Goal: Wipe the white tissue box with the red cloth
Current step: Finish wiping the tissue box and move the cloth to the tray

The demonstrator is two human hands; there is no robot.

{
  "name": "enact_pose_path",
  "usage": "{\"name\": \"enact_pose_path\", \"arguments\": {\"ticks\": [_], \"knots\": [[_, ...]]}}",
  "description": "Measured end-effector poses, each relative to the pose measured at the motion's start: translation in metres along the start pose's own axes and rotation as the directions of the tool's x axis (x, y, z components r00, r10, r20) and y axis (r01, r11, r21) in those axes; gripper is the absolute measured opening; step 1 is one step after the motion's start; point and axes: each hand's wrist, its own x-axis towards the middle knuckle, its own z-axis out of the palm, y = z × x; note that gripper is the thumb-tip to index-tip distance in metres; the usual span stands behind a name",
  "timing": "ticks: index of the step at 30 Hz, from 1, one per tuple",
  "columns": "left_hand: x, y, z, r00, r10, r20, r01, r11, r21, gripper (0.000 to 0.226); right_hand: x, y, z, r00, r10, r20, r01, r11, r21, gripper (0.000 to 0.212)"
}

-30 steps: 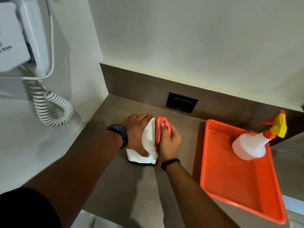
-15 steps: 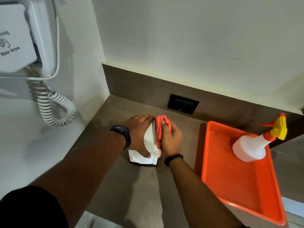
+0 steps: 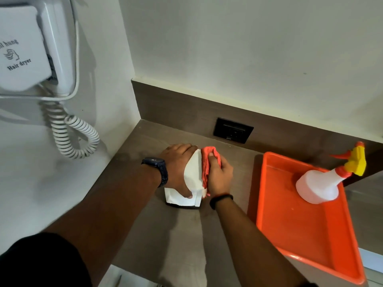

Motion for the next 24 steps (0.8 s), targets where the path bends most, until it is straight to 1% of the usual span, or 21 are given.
{"name": "enact_pose_path", "arguments": {"ticks": [3, 4, 5, 9, 11, 13, 16, 18, 19, 20, 21, 22, 24], "knots": [[-0.001, -0.001, 0.002, 1.0, -0.006, 0.015, 0.005, 1.0, 0.018, 0.137, -0.003, 0.016, -0.004, 0.978, 0.207, 0.013, -0.207, 0.978, 0.029, 0.025], [-0.001, -0.001, 0.002, 1.0, -0.003, 0.024, 0.002, 1.0, 0.025, 0.138, -0.011, 0.023, -0.007, 0.971, 0.237, 0.018, -0.237, 0.971, 0.035, 0.027], [-0.001, -0.002, 0.002, 1.0, 0.002, 0.027, -0.003, 1.0, 0.027, 0.138, -0.021, 0.029, -0.009, 0.971, 0.238, 0.024, -0.239, 0.97, 0.04, 0.028], [-0.001, -0.003, 0.003, 1.0, 0.007, 0.017, -0.007, 1.0, -0.01, 0.137, -0.043, 0.02, -0.017, 0.998, 0.063, 0.016, -0.064, 0.989, 0.133, 0.024], [-0.001, -0.003, 0.001, 1.0, 0.008, 0.023, -0.008, 1.0, -0.022, 0.137, -0.035, 0.011, -0.018, 0.999, 0.012, 0.033, -0.016, 0.989, 0.144, 0.021], [-0.002, -0.002, -0.001, 0.999, 0.004, 0.038, -0.003, 0.999, -0.033, 0.137, -0.028, 0.004, -0.022, 1.0, 0.022, 0.021, -0.026, 0.975, 0.221, 0.019], [-0.003, -0.002, -0.002, 0.998, -0.014, 0.054, 0.014, 1.0, -0.009, 0.138, -0.017, -0.004, -0.042, 0.992, 0.119, -0.035, -0.097, 0.918, 0.384, 0.026], [-0.004, -0.001, -0.005, 0.995, -0.042, 0.092, 0.041, 0.999, 0.005, 0.143, -0.007, -0.007, -0.067, 0.988, 0.117, -0.104, -0.062, 0.902, 0.427, 0.023], [-0.004, 0.002, -0.007, 0.994, -0.047, 0.102, 0.046, 0.999, 0.013, 0.148, -0.003, -0.009, -0.082, 0.984, 0.085, -0.158, -0.015, 0.917, 0.399, 0.022], [-0.004, 0.007, -0.009, 0.996, -0.037, 0.083, 0.036, 0.999, 0.017, 0.153, 0.001, -0.012, -0.097, 0.977, 0.037, -0.21, 0.039, 0.937, 0.347, 0.022], [-0.003, 0.016, -0.012, 1.0, -0.014, 0.026, 0.013, 1.0, 0.004, 0.153, 0.004, -0.014, -0.113, 0.967, -0.01, -0.253, 0.083, 0.956, 0.28, 0.021], [-0.001, 0.026, -0.014, 0.999, 0.015, -0.048, -0.016, 1.0, -0.026, 0.15, 0.007, -0.015, -0.127, 0.958, -0.065, -0.28, 0.123, 0.973, 0.197, 0.02], [0.007, 0.056, -0.013, 0.983, 0.1, -0.154, -0.116, 0.988, -0.099, 0.14, 0.01, -0.013, -0.153, 0.934, -0.194, -0.301, 0.182, 0.981, -0.066, 0.018]]}}
